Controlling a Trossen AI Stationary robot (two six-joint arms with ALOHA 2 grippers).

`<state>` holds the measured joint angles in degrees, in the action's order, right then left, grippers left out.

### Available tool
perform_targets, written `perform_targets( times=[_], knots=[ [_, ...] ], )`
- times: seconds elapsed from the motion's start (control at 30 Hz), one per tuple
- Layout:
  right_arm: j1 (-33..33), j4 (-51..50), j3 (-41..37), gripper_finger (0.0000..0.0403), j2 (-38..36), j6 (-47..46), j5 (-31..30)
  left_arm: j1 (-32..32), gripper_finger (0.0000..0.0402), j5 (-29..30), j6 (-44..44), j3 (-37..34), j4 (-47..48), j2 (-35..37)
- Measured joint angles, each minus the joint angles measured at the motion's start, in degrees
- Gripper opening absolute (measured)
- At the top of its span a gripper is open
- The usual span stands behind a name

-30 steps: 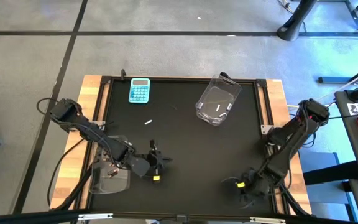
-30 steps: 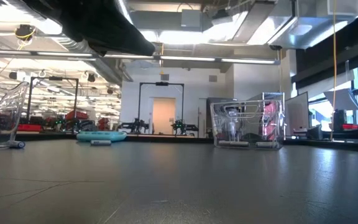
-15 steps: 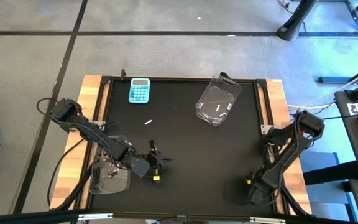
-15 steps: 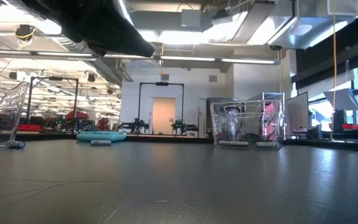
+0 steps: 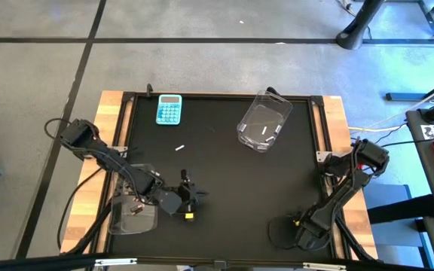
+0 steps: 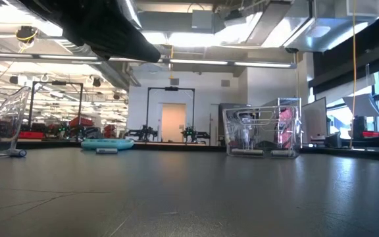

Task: Sort batteries
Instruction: Put the white battery into the top transparent bin

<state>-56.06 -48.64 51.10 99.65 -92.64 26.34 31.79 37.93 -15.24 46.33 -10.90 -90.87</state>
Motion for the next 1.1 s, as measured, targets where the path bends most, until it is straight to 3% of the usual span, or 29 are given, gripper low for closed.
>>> perform_targets(
  times=[0.27, 0.5, 0.6, 0.87, 0.97, 1.1],
  knots=[
    [5.4, -3.5, 4.3, 0.0046, -0.3, 7.5, -9.7, 0.0, 0.0001, 0.0, -0.5, 0.0, 0.0, 0.0],
    [5.5, -7.4, 6.7, 0.0052, -1.8, 5.5, -19.5, 0.0, 0.0001, 0.0, -1.2, 0.0, 0.7, 0.0],
    [5.5, -6.6, 6.7, 0.0084, -3.1, 3.0, -23.2, 0.1, 0.0001, 0.0, -1.5, 0.0, 1.5, 0.0],
    [4.6, -4.2, 5.7, 0.0225, -5.0, -3.4, -27.3, 0.5, 0.0001, 0.0, -2.9, 0.0, 1.8, 0.0],
    [4.6, 5.3, 2.7, 0.0244, -4.9, -4.1, -27.7, 0.9, 0.0001, 0.0, -3.9, 0.0, 2.8, 0.0],
    [4.7, 10.9, -0.7, 0.0234, -5.2, -4.9, -27.8, 0.9, 0.0001, 0.0, -4.2, 0.0, 3.2, 0.0]
  ],
)
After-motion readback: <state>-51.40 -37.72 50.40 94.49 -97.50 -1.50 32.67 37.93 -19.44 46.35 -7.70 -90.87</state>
